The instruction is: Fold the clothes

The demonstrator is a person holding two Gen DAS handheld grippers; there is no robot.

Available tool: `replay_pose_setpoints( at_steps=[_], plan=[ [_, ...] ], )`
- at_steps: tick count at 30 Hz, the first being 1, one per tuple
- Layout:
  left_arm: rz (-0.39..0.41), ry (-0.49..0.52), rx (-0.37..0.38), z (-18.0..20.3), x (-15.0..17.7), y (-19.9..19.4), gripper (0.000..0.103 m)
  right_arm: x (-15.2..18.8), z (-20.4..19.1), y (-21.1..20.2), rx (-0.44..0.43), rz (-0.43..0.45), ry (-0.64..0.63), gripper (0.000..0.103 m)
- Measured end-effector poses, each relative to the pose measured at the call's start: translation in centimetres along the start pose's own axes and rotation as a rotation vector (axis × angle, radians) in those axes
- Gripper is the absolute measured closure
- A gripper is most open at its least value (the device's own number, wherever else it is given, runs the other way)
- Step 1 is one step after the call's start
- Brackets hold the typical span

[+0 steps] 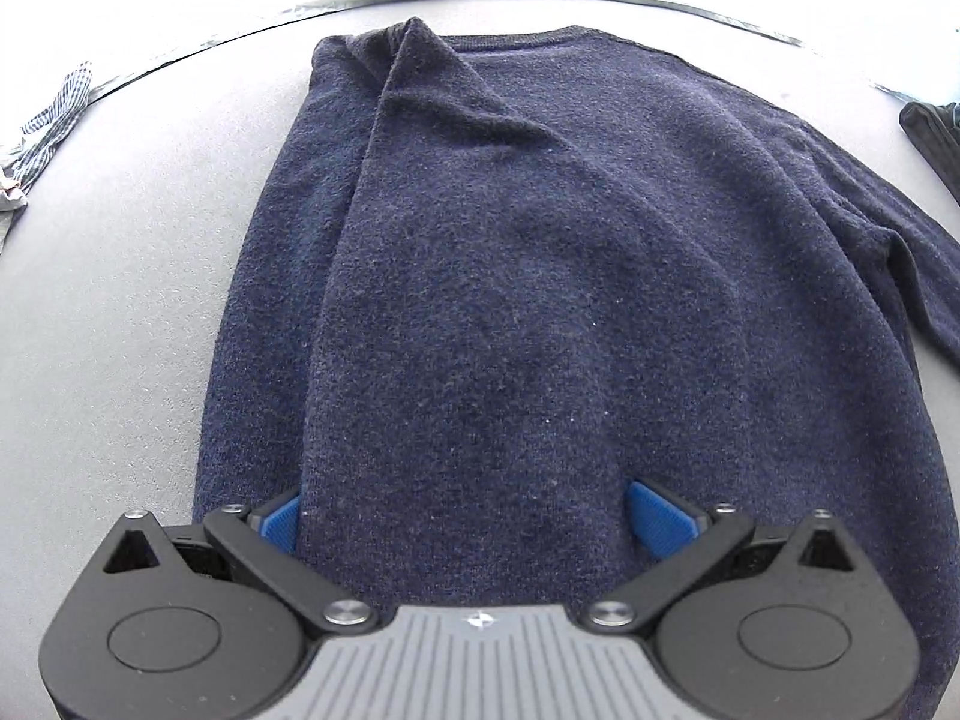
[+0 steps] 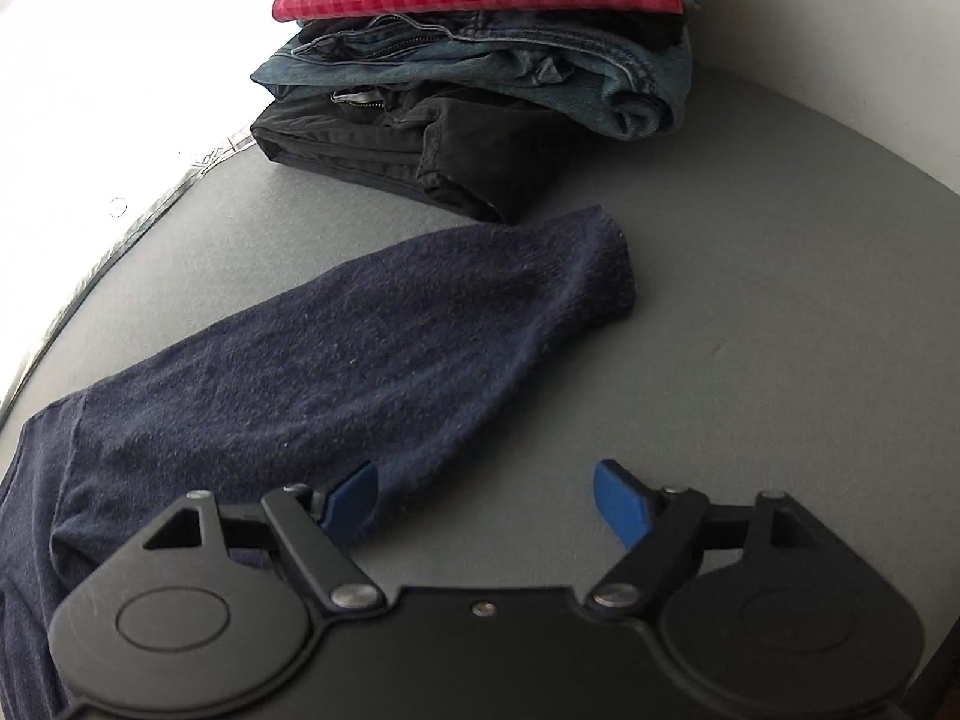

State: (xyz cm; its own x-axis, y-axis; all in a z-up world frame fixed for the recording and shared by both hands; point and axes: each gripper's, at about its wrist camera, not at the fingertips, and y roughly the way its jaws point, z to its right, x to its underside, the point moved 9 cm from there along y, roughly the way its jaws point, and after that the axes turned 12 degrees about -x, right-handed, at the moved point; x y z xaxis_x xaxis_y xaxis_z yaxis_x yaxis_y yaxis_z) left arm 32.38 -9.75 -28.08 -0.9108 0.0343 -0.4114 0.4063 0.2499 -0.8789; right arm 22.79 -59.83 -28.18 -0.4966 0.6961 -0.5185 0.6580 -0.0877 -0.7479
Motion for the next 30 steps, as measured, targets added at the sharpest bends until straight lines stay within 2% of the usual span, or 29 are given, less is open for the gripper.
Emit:
replay_pose_setpoints(
  at_steps=[5,9,11,13,14,15,16,23,26,30],
  plan=[
    [-0.020,-0.020,-0.010,0.0,-0.2,0.0,0.000,-2.7,1.1,1.2,0.010,0.037,0.007,0.022],
    [-0.057,-0.024,-0.002,-0.1,-0.8,0.5,0.000,-4.3,0.7,3.2,0.052,0.062,-0.026,0.019],
    [-0.077,-0.020,-0.001,-0.1,-1.0,0.7,0.000,-4.6,0.0,3.8,0.055,0.062,-0.052,0.029],
    [-0.089,-0.016,0.002,-0.1,-1.2,0.8,0.000,-4.7,-0.9,4.2,0.030,0.065,-0.070,0.055],
    [-0.094,-0.014,0.004,-0.1,-1.2,0.8,0.000,-4.6,-1.2,4.2,-0.003,0.066,-0.056,0.062],
    [-0.099,-0.012,0.007,0.0,-1.2,0.9,0.000,-4.5,-1.3,4.2,-0.045,0.066,-0.033,0.076],
    [-0.105,-0.009,0.012,0.0,-1.2,1.0,0.000,-4.4,-1.4,4.3,-0.083,0.058,-0.004,0.086],
    [-0.104,0.000,0.021,0.2,-0.9,0.9,0.000,-4.1,-2.7,3.9,-0.354,0.028,0.244,0.090],
    [-0.077,-0.001,0.023,0.1,-0.8,0.8,0.000,-3.3,-5.2,4.3,-0.489,-0.010,0.358,0.090],
    [-0.059,0.001,0.026,-0.1,-0.9,0.8,0.000,-0.9,-11.1,5.3,-0.630,-0.123,0.389,0.091]
  ],
)
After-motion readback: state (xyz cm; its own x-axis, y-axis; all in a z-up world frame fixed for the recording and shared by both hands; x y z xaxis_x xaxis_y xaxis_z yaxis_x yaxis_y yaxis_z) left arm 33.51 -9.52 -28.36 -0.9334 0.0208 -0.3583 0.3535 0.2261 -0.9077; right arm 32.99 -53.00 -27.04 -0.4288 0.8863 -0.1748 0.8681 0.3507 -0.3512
